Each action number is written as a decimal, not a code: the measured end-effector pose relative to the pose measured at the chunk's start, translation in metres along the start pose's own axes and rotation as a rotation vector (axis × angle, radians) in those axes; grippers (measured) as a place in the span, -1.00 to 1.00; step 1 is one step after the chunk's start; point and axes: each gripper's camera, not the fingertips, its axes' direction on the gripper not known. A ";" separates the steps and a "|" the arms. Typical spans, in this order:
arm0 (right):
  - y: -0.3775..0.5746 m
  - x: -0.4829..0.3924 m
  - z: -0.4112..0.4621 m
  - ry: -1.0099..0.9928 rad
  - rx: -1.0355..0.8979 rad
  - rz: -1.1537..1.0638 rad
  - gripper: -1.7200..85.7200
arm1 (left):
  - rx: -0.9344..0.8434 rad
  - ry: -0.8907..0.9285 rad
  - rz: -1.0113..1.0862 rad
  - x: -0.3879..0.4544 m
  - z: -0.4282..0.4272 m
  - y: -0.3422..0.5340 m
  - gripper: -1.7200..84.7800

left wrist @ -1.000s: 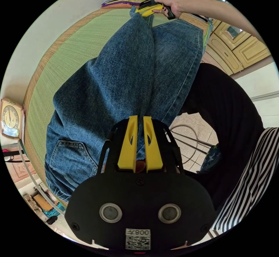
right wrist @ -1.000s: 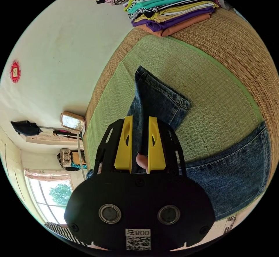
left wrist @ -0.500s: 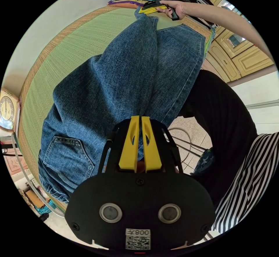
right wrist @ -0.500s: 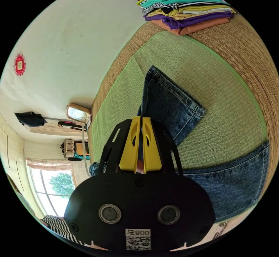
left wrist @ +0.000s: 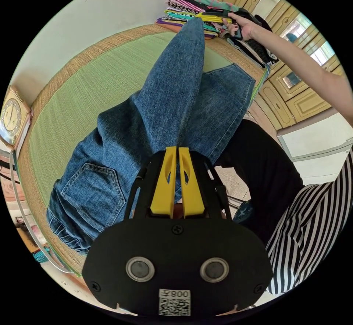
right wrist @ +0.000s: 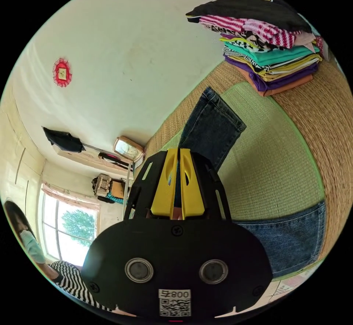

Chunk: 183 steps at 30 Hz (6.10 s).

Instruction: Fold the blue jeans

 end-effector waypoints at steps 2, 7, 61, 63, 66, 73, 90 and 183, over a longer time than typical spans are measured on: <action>0.009 -0.018 -0.030 -0.016 0.029 -0.059 -0.95 | 0.038 0.007 -0.007 -0.003 -0.016 0.000 -0.94; 0.062 -0.024 -0.100 0.030 0.098 -0.119 -0.95 | 0.062 0.032 0.016 0.002 -0.030 0.003 -0.94; 0.332 0.206 -0.205 0.054 0.022 0.397 -0.94 | -0.183 0.220 0.020 0.112 0.059 -0.159 -0.92; 0.337 0.206 -0.208 0.034 0.029 0.395 -0.94 | -0.147 0.251 0.055 0.129 0.057 -0.176 -0.92; 0.346 0.202 -0.214 0.001 0.053 0.381 -0.93 | -0.076 0.254 0.152 0.158 0.059 -0.228 -0.89; 0.375 0.183 -0.257 0.100 0.184 0.365 -0.83 | -0.020 0.223 0.423 0.241 0.114 -0.406 -0.80; 0.340 0.118 -0.225 0.589 0.064 0.121 -0.84 | -0.206 -0.001 0.632 0.398 0.234 -0.597 -0.81; 0.281 -0.328 0.413 0.446 -0.796 -0.797 -0.96 | 0.056 -0.078 -0.819 -0.255 -0.107 0.284 -0.95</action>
